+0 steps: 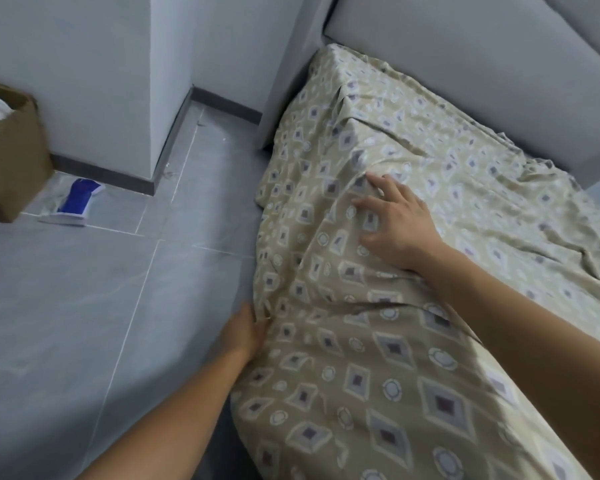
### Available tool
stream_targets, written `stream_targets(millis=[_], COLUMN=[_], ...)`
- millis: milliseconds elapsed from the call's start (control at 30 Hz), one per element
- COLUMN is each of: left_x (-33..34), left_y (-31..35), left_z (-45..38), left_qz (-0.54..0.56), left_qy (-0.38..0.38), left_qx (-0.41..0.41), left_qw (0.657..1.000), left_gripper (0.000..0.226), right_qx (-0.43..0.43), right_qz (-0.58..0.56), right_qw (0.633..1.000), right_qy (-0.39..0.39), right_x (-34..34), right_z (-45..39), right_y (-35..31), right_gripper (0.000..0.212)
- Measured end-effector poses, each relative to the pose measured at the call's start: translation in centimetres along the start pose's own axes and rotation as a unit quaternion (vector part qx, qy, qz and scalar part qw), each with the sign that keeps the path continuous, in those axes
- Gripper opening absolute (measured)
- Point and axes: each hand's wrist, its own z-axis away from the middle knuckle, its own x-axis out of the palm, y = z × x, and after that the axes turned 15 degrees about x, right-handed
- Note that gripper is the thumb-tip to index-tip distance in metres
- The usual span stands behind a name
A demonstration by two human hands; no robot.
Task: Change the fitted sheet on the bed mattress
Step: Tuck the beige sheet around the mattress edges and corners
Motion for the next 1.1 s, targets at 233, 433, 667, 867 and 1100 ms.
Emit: stream_targets(millis=[233,433,667,867,1100], left_x=[-0.2,-1.3,-1.2,-0.1,0.0], left_y=[3.6,11.1,14.3,15.0,14.8], left_z=[1.2,1.7,1.7,4.4,14.9], left_qz=[0.248,0.411,0.173,0.191,0.248], left_qy=[0.013,0.059,0.028,0.059,-0.028], left_qx=[0.019,0.16,0.247,0.187,0.03], left_qw=[0.968,0.895,0.953,0.962,0.968], left_gripper=[0.08,0.087,0.083,0.062,0.091], right_qx=[0.019,0.02,0.015,0.013,0.02], right_qz=[0.025,0.012,-0.024,-0.06,-0.091], right_qw=[0.999,1.0,0.999,0.997,0.996], right_qy=[-0.005,0.002,0.025,0.038,-0.015], right_x=[-0.1,-0.2,-0.1,-0.6,-1.4], right_z=[0.5,0.6,0.5,1.2,8.7], right_y=[-1.1,-1.1,-0.9,-0.8,1.0], right_gripper=[0.065,0.061,0.054,0.052,0.065])
